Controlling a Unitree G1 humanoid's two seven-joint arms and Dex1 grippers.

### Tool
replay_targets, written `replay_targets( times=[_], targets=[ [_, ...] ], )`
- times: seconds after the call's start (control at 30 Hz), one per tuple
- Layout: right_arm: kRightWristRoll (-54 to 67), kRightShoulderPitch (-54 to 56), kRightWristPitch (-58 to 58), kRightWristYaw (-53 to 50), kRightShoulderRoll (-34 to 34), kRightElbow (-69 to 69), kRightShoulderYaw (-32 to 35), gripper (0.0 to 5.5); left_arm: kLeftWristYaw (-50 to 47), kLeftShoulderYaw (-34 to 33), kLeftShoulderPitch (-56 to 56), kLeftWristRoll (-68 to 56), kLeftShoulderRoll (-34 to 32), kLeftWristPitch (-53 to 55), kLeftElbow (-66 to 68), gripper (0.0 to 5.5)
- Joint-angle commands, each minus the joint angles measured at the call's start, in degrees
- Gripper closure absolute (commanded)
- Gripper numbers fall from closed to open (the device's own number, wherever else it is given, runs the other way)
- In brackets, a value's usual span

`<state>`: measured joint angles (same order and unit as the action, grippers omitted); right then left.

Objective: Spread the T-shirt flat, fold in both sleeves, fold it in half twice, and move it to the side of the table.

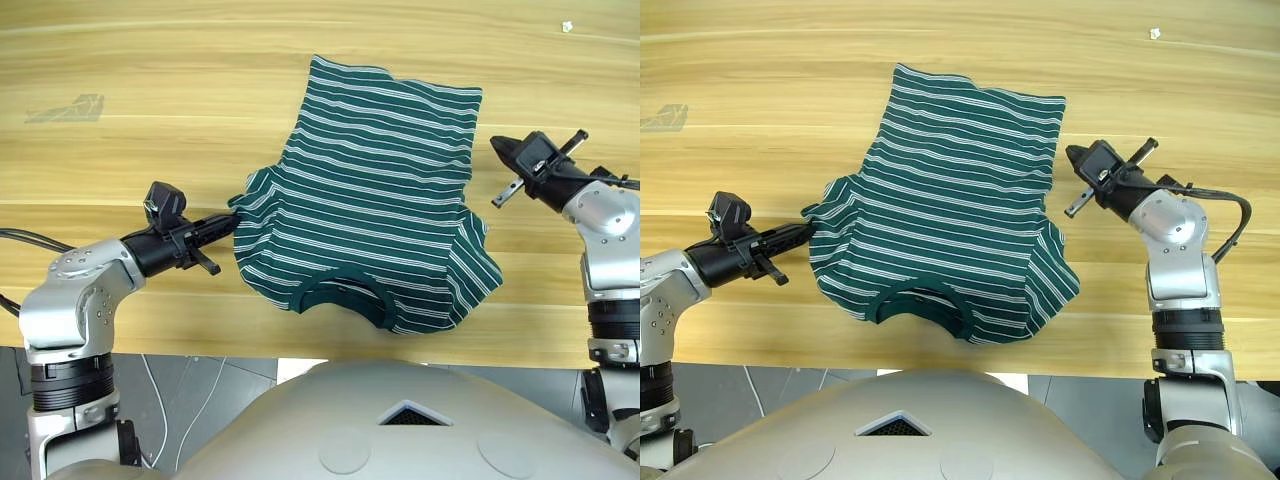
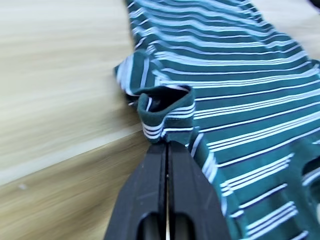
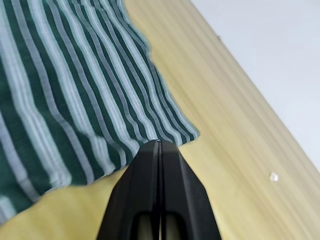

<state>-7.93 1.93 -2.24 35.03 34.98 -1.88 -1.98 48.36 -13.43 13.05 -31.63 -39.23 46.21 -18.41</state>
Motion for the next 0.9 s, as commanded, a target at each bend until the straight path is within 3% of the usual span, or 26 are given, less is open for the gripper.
replay_targets(
  times=[0.03, 0.2, 0.37, 0.5, 0.7, 0.9],
  targets=[
    [-0.39, -5.64, 1.75, 0.72, 1.78, 5.86, 0.04, 5.5, -1.98, 2.66, 1.24, 1.39, -0.97, -0.07, -5.11, 5.48],
    [-1.82, -15.17, 3.97, 0.82, 2.36, 12.16, -1.79, 5.5, -3.72, 10.76, 0.8, 4.82, -1.07, -1.24, -9.45, 5.48],
    [3.01, -21.95, 8.74, 0.08, 0.08, 17.91, 1.78, 5.5, -4.4, 19.18, 1.6, 9.36, -1.35, -3.74, -10.12, 5.48],
    [6.67, -28.6, 10.69, -0.42, -0.7, 22.25, 5.69, 4.9, -4.43, 23.93, 2.77, 12.67, -1.92, -6.06, -8.61, 4.7],
    [10.48, -37.0, 13.05, -0.7, -1.91, 28.91, 10.28, 3.84, -4.63, 23.6, 3.98, 12.68, -2.04, -7.33, -6.92, 3.84],
    [14.81, -40.7, 17.31, 0.75, -2.48, 30.58, 10.99, 3.8, -2.88, 16.75, 5.65, 4.34, -1.33, -6.15, -12.68, 3.84]
  ],
)
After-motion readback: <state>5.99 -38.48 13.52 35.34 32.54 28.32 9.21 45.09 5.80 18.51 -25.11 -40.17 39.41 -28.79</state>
